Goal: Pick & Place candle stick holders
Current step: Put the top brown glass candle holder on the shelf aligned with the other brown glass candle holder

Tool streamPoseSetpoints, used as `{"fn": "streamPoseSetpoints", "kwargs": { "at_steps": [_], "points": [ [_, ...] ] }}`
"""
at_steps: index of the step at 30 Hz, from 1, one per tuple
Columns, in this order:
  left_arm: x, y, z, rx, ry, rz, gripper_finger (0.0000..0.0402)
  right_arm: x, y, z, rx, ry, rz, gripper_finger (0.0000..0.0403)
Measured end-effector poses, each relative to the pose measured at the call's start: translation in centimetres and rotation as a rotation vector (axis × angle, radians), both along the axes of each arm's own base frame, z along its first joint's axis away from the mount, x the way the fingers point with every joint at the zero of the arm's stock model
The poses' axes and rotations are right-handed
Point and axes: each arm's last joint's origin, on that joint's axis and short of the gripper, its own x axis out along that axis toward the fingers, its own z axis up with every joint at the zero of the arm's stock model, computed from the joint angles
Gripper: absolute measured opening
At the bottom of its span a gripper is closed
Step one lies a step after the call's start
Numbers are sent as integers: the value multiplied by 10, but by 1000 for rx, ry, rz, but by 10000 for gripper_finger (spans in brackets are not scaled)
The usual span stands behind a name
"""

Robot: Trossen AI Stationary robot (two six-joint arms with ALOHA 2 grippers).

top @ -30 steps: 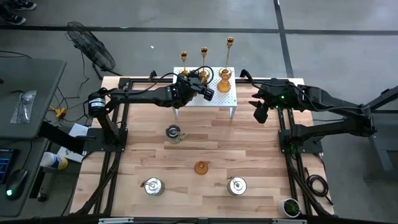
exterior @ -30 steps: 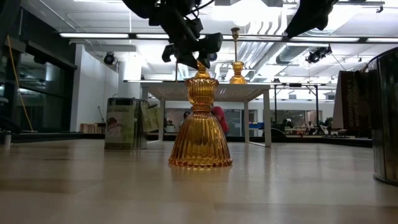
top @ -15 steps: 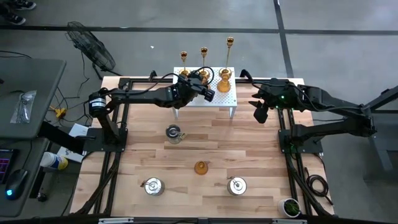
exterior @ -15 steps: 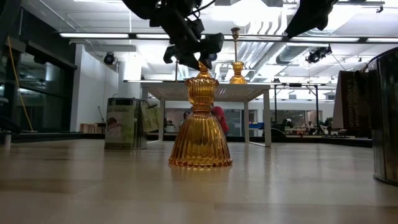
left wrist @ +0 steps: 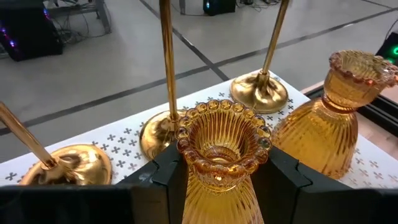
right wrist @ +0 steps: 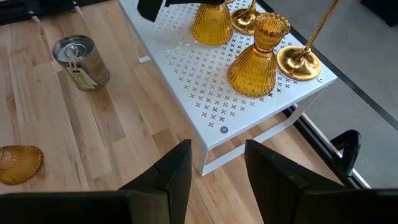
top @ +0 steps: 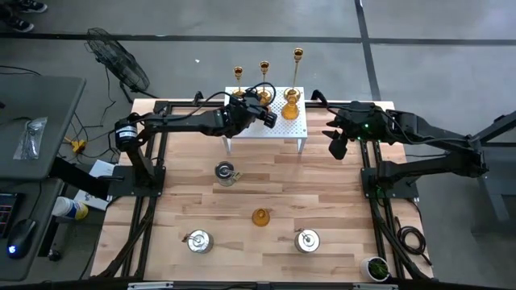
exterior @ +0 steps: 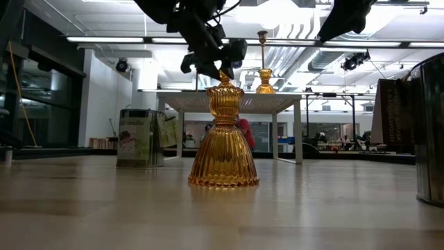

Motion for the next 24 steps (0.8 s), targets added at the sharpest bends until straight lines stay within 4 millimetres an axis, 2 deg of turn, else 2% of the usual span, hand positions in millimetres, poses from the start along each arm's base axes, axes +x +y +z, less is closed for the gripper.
{"fn": "streamPoseSetpoints", "kwargs": {
  "at_steps": [24],
  "points": [
    [0,2,-2,-3,13,2,138,0,0,0,0,0,0,140]
  ]
}}
